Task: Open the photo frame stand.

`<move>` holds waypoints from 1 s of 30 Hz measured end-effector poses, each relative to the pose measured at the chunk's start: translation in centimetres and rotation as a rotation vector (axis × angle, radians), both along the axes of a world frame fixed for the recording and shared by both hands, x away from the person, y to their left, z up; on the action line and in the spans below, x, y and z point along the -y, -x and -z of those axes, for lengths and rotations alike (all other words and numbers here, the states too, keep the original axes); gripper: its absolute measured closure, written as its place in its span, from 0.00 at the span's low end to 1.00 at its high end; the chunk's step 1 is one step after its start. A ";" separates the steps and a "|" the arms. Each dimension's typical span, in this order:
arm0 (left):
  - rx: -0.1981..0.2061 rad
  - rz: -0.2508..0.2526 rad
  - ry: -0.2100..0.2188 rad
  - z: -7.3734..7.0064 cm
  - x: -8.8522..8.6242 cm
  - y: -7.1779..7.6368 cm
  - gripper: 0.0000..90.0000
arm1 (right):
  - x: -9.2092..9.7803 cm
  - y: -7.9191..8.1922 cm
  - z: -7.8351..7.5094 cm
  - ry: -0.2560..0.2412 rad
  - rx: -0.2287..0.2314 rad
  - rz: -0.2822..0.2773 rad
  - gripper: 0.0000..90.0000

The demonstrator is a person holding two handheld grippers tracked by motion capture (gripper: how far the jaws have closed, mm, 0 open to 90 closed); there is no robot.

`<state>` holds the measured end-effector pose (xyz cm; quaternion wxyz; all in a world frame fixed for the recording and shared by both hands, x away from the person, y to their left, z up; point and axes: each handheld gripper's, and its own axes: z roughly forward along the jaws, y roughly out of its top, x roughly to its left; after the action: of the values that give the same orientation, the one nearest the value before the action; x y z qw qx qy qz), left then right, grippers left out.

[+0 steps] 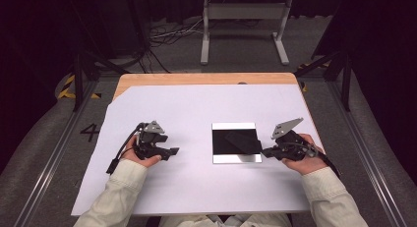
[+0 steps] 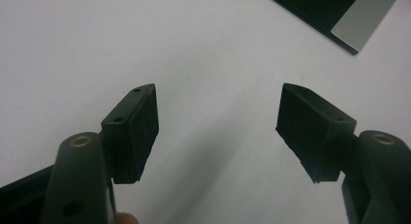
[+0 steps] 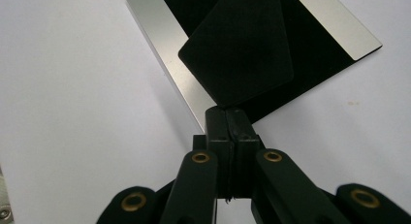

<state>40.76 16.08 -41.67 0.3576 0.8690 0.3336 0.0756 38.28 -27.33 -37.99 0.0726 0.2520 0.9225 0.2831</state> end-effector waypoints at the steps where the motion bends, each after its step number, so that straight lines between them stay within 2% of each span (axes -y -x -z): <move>1: 0.000 0.001 0.000 0.0 0.0 0.0 0.36 | 0.0 0.0 0.0 -0.002 0.001 0.002 0.99; 25: -0.003 0.004 -0.005 0.1 0.2 0.0 0.35 | -0.4 0.3 -0.9 -0.071 0.071 0.054 0.98; 30: -0.002 0.004 -0.006 0.1 0.1 0.0 0.35 | -0.4 0.2 -0.7 -0.096 0.071 0.068 0.97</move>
<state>40.80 15.96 -41.75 0.3550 0.8708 0.3318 0.0751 38.04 -26.91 -37.25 0.1026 0.2762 0.8957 0.3331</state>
